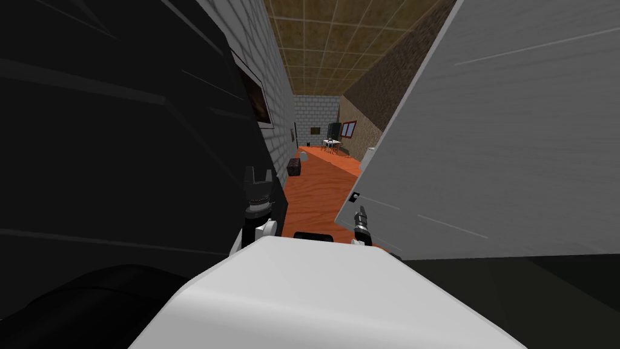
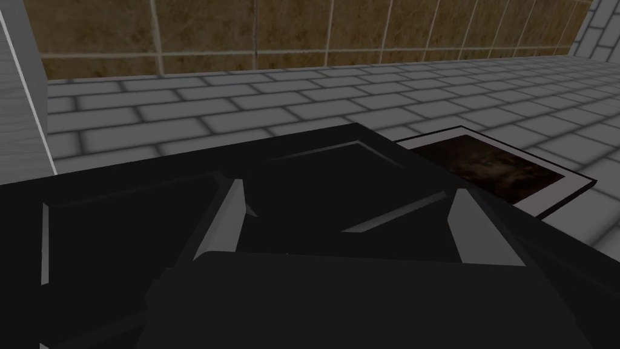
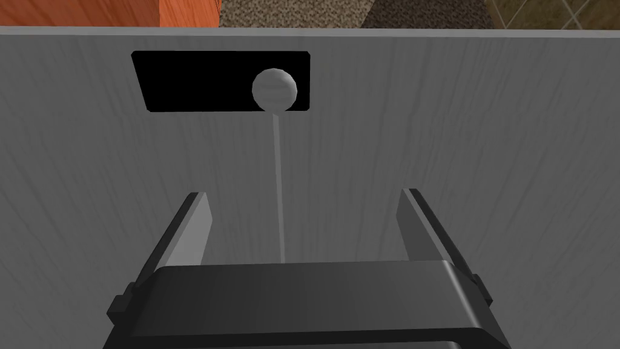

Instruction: Push the door open

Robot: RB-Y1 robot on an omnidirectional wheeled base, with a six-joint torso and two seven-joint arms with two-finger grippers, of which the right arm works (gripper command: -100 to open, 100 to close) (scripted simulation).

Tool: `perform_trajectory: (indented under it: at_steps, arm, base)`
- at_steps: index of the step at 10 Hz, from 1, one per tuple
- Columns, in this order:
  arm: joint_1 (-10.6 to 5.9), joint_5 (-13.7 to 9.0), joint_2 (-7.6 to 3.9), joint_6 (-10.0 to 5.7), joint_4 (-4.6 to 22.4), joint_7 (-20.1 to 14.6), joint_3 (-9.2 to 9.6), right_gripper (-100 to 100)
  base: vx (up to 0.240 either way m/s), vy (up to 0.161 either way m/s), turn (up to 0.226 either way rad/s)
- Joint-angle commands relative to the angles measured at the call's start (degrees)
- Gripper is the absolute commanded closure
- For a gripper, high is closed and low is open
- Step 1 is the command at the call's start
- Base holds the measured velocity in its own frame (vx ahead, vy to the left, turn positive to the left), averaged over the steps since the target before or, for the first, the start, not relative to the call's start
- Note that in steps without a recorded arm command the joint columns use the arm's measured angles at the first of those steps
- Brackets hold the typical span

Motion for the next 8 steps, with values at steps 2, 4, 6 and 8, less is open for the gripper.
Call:
perform_trajectory:
  at_steps: [2, 4, 6, 8]
  arm:
    - [-0.44, -0.11, -0.58, -0.63, 0.85, 0.12, -0.30, -100]
    - [-0.62, -0.19, -0.61, -1.01, 1.26, 0.24, -0.53, -100]
    - [-0.78, -0.27, -0.36, -1.37, 1.64, 0.36, -0.75, -100]
    - [-0.96, -0.35, 0.31, -1.75, 2.05, 0.49, -0.99, -100]
  base:
    - [0.181, -0.085, 0.026]
    - [0.195, -0.086, 0.023]
    - [0.191, -0.071, 0.024]
    - [0.206, -0.050, 0.016]
